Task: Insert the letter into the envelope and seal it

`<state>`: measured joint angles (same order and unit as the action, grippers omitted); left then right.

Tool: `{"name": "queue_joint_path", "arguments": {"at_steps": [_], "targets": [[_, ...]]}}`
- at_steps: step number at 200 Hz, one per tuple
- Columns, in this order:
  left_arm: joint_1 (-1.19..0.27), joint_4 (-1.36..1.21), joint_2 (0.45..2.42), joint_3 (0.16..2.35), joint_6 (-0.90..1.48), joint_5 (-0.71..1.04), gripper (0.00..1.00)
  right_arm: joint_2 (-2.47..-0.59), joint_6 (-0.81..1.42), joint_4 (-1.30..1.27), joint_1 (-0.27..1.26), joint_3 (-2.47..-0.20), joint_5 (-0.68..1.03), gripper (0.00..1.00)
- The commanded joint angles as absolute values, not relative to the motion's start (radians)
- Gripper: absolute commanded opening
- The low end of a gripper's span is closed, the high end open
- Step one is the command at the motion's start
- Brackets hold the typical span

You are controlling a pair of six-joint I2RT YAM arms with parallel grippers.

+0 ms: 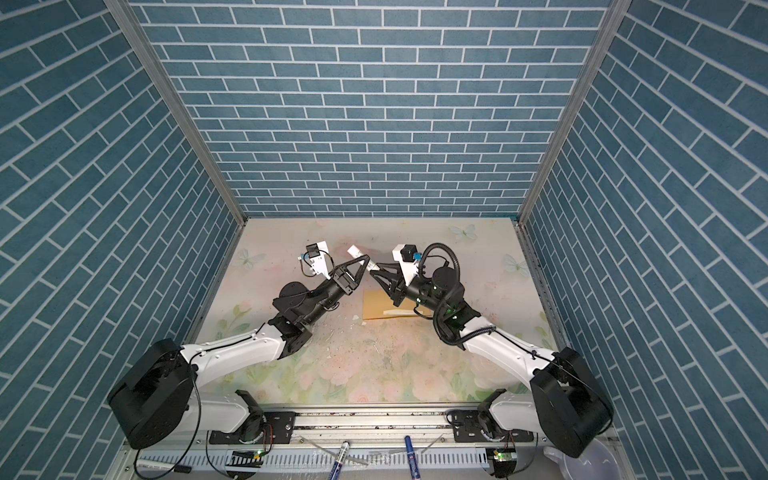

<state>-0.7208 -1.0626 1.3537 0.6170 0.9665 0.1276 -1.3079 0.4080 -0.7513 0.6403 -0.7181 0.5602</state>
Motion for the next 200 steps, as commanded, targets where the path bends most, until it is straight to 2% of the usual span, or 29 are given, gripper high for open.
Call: {"name": "queue_joint_path", "arguments": {"at_steps": [1,27,50,79,112,147,183,200], "targets": [[-0.733,-1.040,1.337,0.604,0.914,0.184,0.00,-1.378,0.889,-0.908,0.561,-0.802,0.675,0.00],[-0.733,-1.038,1.333,0.603,0.915,0.184,0.00,-1.454,1.054,-1.086,0.534,-0.803,0.741,0.00],[-0.733,-1.038,1.332,0.604,0.924,0.178,0.00,-1.453,1.007,-1.076,0.531,-0.793,0.735,0.16],[-0.733,-1.042,1.335,0.604,0.956,0.165,0.00,-1.344,0.715,-1.001,0.536,-0.706,0.583,0.41],[-0.734,-1.043,1.339,0.609,0.969,0.165,0.00,-1.173,0.196,-0.943,0.606,-0.559,0.264,0.55],[-0.733,-1.000,1.345,0.633,0.979,0.178,0.00,-1.129,-0.249,-1.041,0.745,-0.450,0.136,0.61],[-0.734,-1.055,1.367,0.621,1.005,0.165,0.00,-1.192,-0.421,-1.110,0.850,-0.442,0.045,0.61],[-0.733,-1.052,1.374,0.633,1.012,0.173,0.00,-1.223,-0.475,-1.140,0.881,-0.452,0.002,0.56]]}}
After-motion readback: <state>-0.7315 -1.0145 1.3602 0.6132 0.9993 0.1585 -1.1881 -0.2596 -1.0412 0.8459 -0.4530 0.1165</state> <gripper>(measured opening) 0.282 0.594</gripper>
